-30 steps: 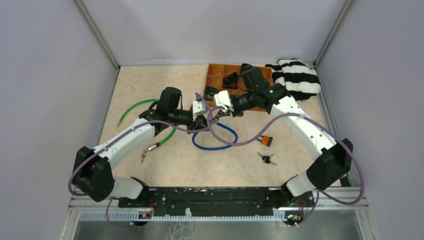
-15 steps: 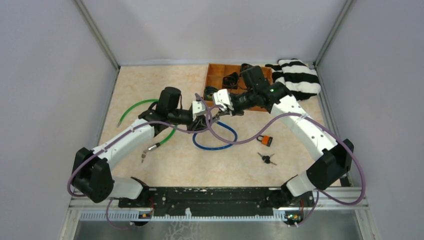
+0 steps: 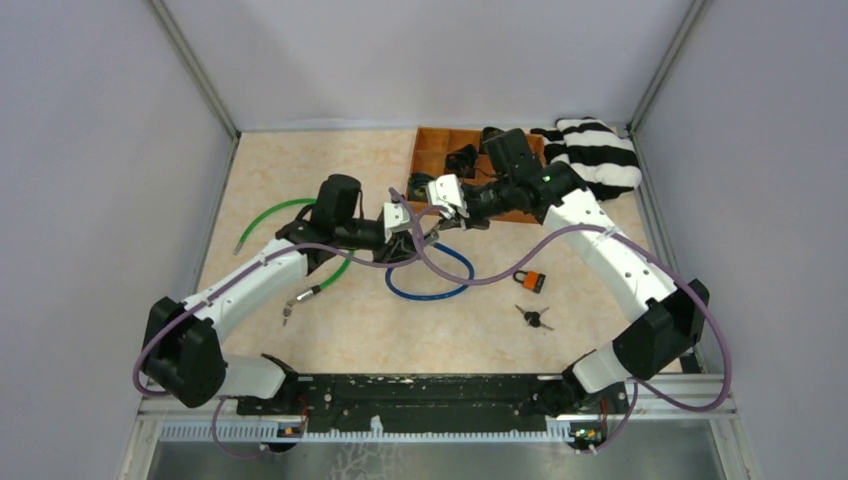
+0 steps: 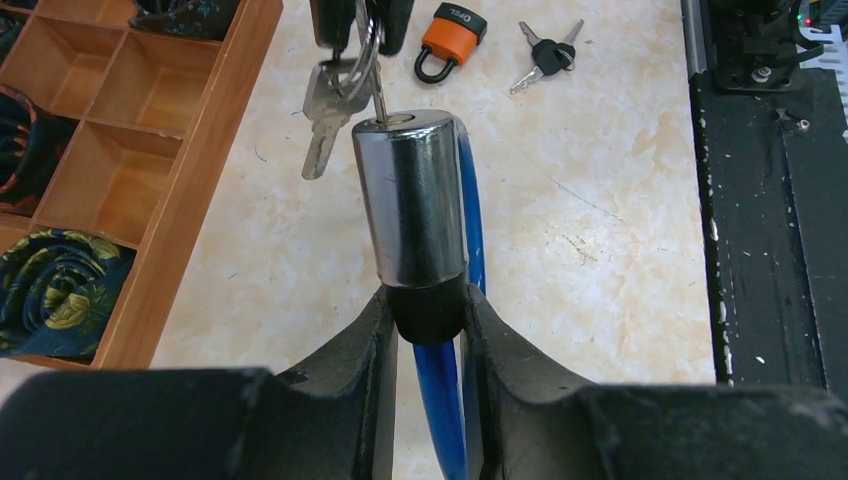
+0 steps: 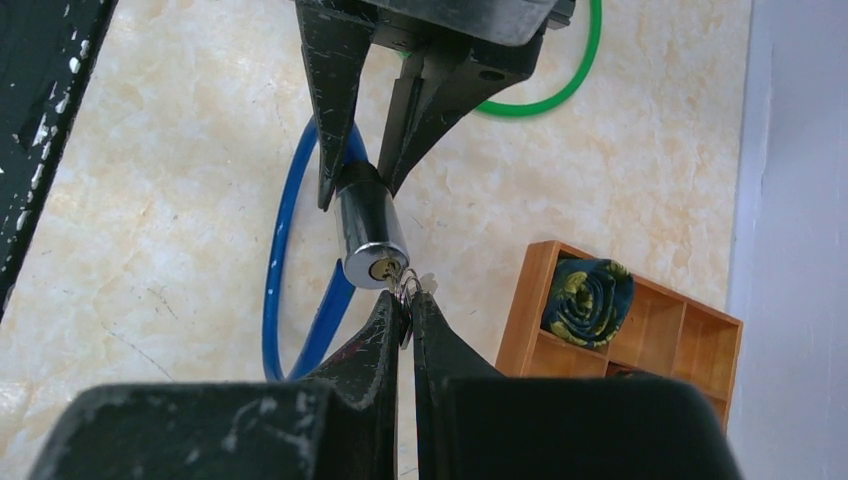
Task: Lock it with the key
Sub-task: Lock the lock, then place the key at the center of the board.
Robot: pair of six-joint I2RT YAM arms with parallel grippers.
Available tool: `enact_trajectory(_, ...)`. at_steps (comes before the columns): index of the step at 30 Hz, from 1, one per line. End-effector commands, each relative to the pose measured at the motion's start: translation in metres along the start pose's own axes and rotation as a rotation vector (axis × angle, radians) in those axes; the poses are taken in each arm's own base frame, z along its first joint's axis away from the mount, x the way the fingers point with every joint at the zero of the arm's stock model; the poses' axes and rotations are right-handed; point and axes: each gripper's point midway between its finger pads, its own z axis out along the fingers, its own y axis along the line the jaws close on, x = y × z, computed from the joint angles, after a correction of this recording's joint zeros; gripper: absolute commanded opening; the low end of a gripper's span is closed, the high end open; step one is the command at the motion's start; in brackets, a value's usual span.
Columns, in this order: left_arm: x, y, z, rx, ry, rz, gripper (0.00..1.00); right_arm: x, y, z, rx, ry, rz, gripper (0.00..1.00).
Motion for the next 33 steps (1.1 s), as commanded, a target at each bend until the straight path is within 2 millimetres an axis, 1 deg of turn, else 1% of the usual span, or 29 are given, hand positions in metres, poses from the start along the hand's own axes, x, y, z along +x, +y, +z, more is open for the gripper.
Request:
enact_trajectory(1, 0.006, -0.022, -0.001, 0.07, 0.007, -0.01, 0.0, -0.009, -0.045, -0.031, 0.157, 0.013, -0.081, 0.0)
enact_trajectory(8, 0.006, -0.02, -0.002, 0.056, 0.009, -0.002, 0.0, -0.013, -0.064, -0.063, 0.223, -0.055, -0.036, 0.0)
enact_trajectory(10, 0.004, -0.017, -0.003, 0.041, 0.009, -0.001, 0.0, -0.015, -0.07, -0.07, 0.257, -0.093, 0.048, 0.0)
enact_trajectory(12, 0.004, -0.013, -0.004, 0.019, 0.017, -0.005, 0.0, -0.014, -0.075, -0.073, 0.297, -0.126, 0.128, 0.0)
enact_trajectory(17, 0.001, -0.006, -0.007, -0.017, 0.016, -0.016, 0.0, -0.004, -0.071, -0.073, 0.378, -0.132, 0.242, 0.0)
enact_trajectory(21, -0.002, 0.005, -0.014, -0.061, 0.013, -0.045, 0.0, 0.016, -0.052, -0.071, 0.386, -0.074, 0.345, 0.0)
enact_trajectory(24, -0.007, 0.014, -0.02, -0.098, -0.002, -0.077, 0.0, 0.028, -0.029, -0.068, 0.372, -0.043, 0.393, 0.0)
enact_trajectory(26, -0.009, 0.023, -0.025, -0.127, -0.003, -0.095, 0.0, 0.034, -0.014, -0.068, 0.37, -0.026, 0.417, 0.0)
enact_trajectory(28, -0.011, 0.032, -0.031, -0.156, -0.008, -0.118, 0.0, 0.044, 0.002, -0.066, 0.357, 0.001, 0.437, 0.0)
enact_trajectory(30, -0.013, 0.044, -0.039, -0.197, -0.017, -0.148, 0.0, 0.055, 0.024, -0.058, 0.303, 0.018, 0.441, 0.0)
enact_trajectory(33, -0.013, 0.066, -0.056, -0.298, -0.022, -0.189, 0.0, 0.074, 0.063, -0.037, 0.181, 0.037, 0.43, 0.0)
